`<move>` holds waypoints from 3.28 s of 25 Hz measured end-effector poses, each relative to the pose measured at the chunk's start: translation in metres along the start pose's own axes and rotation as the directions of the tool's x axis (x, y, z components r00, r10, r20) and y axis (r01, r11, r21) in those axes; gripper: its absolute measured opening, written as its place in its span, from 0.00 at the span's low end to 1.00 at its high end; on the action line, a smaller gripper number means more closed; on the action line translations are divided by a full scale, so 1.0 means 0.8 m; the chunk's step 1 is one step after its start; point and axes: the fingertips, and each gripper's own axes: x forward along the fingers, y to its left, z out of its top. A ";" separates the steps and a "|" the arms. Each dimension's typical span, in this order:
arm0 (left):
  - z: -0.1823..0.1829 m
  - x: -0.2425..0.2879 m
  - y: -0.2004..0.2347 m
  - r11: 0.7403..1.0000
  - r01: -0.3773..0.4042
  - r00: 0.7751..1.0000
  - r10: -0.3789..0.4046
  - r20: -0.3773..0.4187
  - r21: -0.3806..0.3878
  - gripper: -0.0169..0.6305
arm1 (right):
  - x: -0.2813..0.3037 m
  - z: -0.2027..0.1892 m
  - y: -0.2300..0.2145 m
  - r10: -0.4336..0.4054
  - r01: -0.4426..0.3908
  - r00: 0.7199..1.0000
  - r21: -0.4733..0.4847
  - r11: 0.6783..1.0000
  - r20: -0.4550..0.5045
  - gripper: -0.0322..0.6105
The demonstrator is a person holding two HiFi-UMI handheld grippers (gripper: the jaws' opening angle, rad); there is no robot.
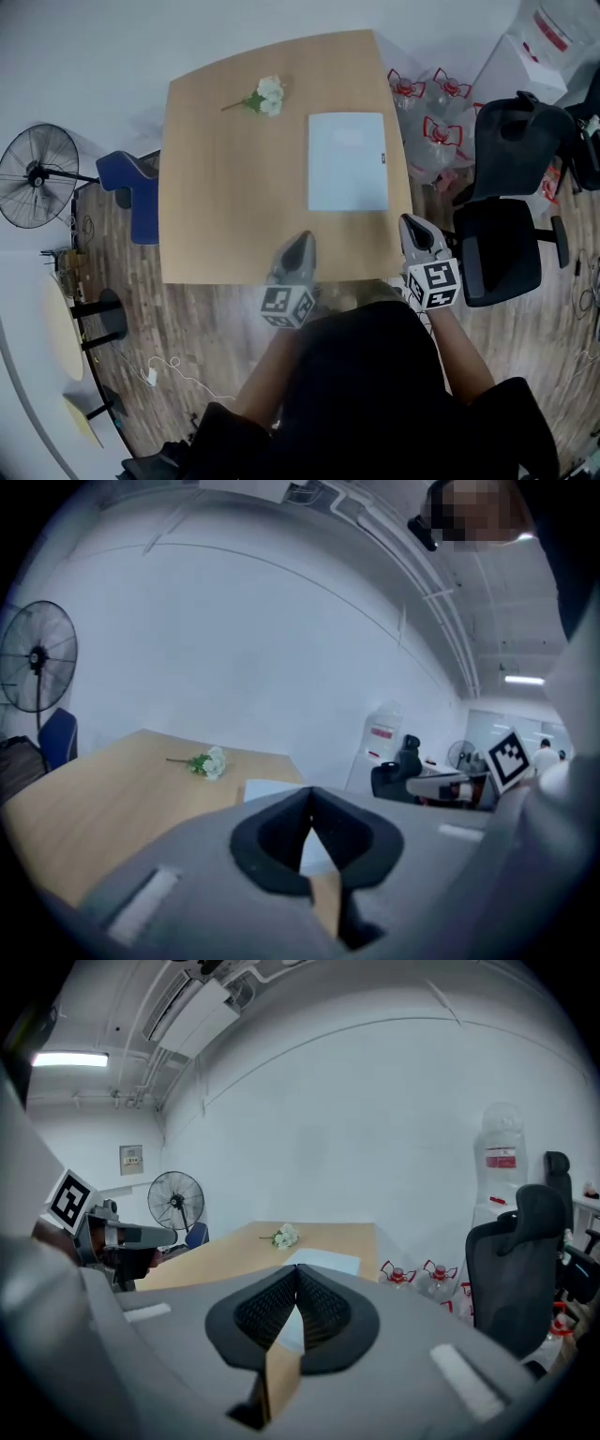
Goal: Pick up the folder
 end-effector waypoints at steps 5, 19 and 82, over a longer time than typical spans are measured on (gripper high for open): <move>0.010 0.034 0.014 0.998 -0.052 0.999 0.052 -0.005 -0.031 0.03 | 0.037 -0.007 -0.034 0.028 -0.028 0.999 0.021 0.999 -0.025 0.05; -0.035 0.130 0.094 0.996 -0.054 0.989 0.044 -0.140 -0.066 0.03 | 0.135 -0.062 -0.052 0.047 -0.018 0.979 0.147 0.989 -0.201 0.05; 0.048 0.133 0.103 0.963 0.187 0.982 -0.183 0.038 -0.193 0.53 | 0.142 0.044 -0.018 0.189 -0.184 0.982 0.219 0.958 -0.002 0.57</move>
